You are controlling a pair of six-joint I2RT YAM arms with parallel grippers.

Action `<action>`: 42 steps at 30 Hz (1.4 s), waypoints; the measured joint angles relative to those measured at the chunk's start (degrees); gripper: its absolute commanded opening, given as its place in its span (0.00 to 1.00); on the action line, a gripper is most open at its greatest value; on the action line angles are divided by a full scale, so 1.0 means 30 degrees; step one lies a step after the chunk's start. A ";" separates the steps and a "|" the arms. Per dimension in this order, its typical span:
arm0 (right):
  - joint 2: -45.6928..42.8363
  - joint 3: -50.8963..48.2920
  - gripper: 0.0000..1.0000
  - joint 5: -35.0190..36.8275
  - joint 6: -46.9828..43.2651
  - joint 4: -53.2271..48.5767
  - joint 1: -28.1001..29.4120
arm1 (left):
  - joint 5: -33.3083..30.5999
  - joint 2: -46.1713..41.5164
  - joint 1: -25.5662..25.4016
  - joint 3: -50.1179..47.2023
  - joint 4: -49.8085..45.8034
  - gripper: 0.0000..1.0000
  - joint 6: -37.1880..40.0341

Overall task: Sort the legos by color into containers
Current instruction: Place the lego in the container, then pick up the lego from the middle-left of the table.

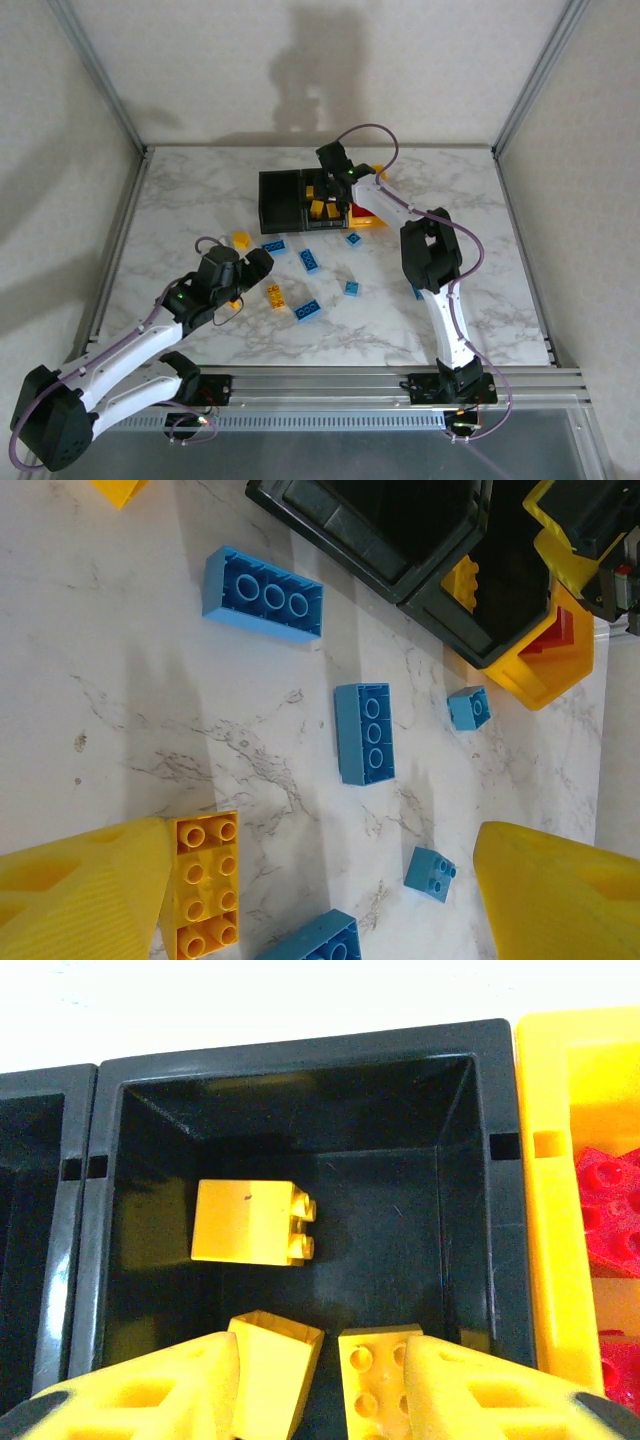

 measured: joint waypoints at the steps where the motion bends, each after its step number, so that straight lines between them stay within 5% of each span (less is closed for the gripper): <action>1: -0.0270 -0.0270 0.47 -0.0007 0.0000 0.0007 0.0044 | -0.0007 -0.0080 0.0000 0.0000 -0.0087 0.79 -0.0007; 26: -0.9624 -1.0746 0.47 -0.2120 -0.0051 0.3322 0.3104 | -0.1647 -0.1450 0.1530 0.0539 -0.4306 0.69 0.0240; 34: -1.3376 -1.5198 0.48 -0.3920 0.0117 0.5231 0.4299 | -0.2076 0.2186 0.3169 0.2404 -0.4146 0.66 0.2280; 42: -1.6917 -1.9132 0.48 -0.4758 0.0750 0.5945 0.4495 | -0.2157 0.8990 0.4364 0.7206 -0.3752 0.64 0.5668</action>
